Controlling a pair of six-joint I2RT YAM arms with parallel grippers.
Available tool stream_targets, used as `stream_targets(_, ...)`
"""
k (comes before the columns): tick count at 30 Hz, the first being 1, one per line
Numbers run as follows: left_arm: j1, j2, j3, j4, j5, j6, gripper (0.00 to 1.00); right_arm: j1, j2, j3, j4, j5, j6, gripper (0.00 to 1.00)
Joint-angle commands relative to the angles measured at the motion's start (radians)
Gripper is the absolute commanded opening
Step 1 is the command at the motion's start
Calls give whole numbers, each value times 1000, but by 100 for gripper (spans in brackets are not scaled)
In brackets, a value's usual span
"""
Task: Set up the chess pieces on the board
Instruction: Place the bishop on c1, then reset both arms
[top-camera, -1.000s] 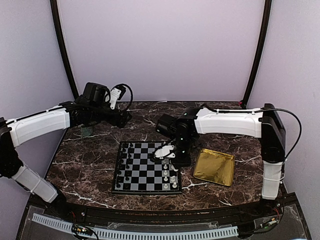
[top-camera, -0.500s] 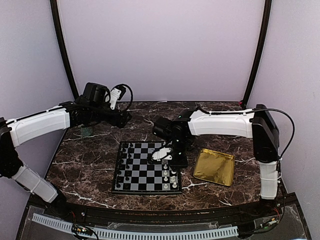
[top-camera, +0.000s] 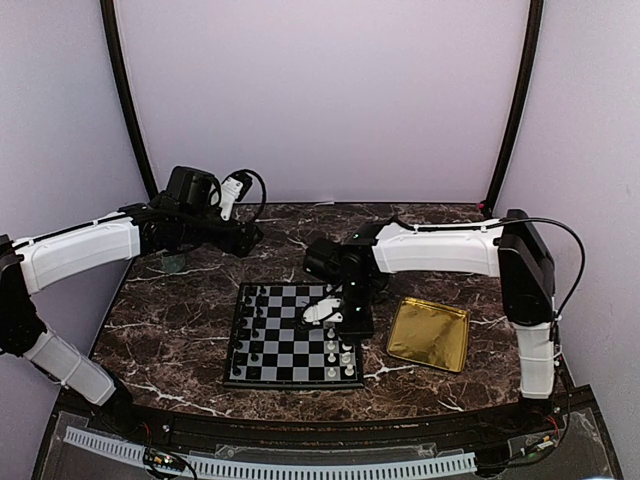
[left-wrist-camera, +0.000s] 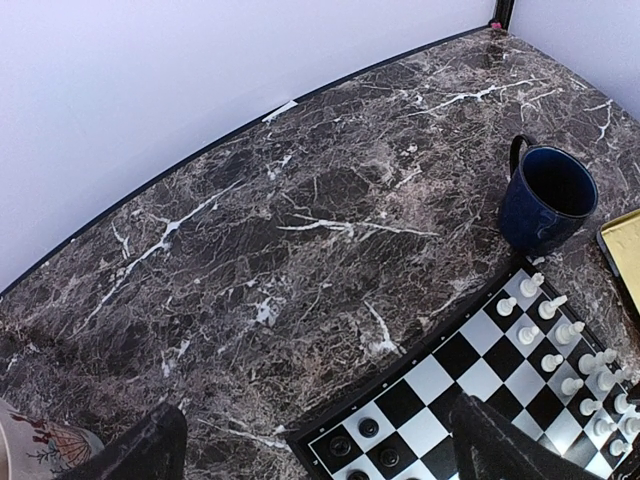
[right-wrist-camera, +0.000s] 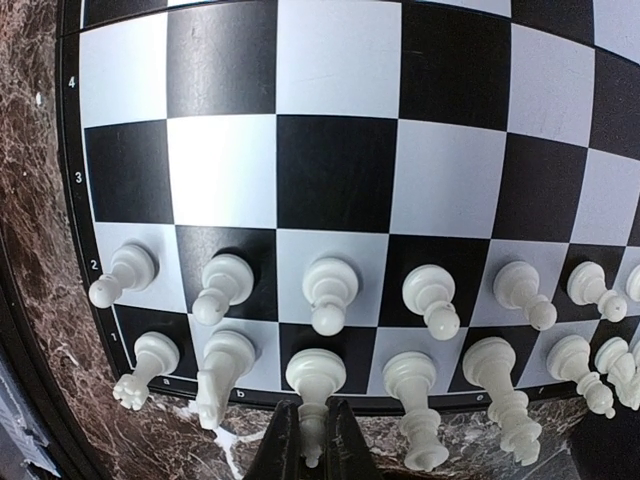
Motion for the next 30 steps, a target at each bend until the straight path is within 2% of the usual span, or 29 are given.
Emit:
stream_targets(1, -2, -33, -13, 17, 12, 11, 94, 10, 15, 21, 2, -15, -10, 8)
stream_targets(7, -2, -30, -13, 16, 14, 10, 94, 10, 5, 23, 2, -3, -7, 14)
stream_targets(11, -2, -29, -13, 15, 13, 10, 94, 10, -24, 27, -2, 4, -5, 22)
stream_targets(22, -2, -42, -16, 24, -8, 32, 94, -16, -185, 51, -44, 18, -2, 27)
stream_targets(26, -3, -77, -17, 30, -28, 49, 94, -83, -323, -12, -5, 5, 0, 29)
stream_targets(30, -4, -115, -13, 31, -47, 64, 94, -238, -462, -100, 99, -35, 9, 32)
